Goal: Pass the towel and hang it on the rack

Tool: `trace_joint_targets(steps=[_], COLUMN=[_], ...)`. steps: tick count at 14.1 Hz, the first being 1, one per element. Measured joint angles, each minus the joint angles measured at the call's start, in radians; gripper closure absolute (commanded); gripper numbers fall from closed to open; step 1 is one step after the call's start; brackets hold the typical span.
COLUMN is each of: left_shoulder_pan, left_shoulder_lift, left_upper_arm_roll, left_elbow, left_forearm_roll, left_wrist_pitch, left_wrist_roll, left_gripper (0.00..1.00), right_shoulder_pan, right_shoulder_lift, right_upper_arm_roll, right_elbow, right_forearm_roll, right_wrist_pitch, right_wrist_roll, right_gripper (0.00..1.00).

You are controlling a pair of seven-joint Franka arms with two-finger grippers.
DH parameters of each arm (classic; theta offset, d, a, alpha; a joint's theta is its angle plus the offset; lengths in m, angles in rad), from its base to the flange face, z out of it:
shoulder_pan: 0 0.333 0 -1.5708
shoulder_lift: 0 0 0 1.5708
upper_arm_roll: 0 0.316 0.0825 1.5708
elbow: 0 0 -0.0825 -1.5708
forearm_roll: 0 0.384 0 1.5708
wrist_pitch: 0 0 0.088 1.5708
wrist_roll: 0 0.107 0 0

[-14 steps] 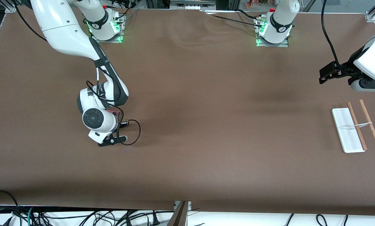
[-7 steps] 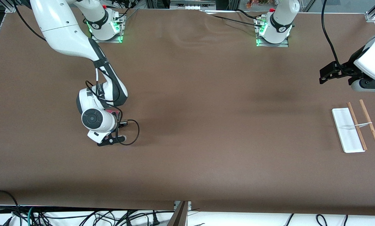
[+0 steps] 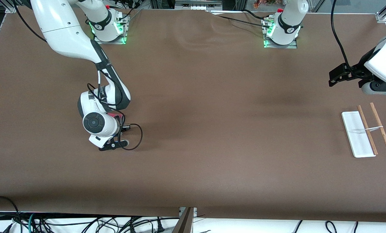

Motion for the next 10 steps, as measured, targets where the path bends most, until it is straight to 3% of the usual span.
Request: trace_joint_targets(steps=[2, 10], left_shoulder_pan=[0.0, 0.0], left_shoulder_lift=[0.0, 0.003], left_upper_arm_roll=[0.0, 0.0], left_elbow=[0.0, 0.0], left_forearm_roll=[0.0, 0.0], left_wrist_pitch=[0.0, 0.0], left_wrist_roll=[0.0, 0.0], left_gripper=[0.0, 0.0], right_shoulder_pan=[0.0, 0.001], right_shoulder_lift=[0.0, 0.001], right_upper_arm_roll=[0.0, 0.0], right_elbow=[0.0, -0.001], right_forearm_roll=[-0.008, -0.011], right_wrist_pitch=[0.0, 0.0], right_wrist_roll=[0.0, 0.0], right_gripper=[0.77, 0.88])
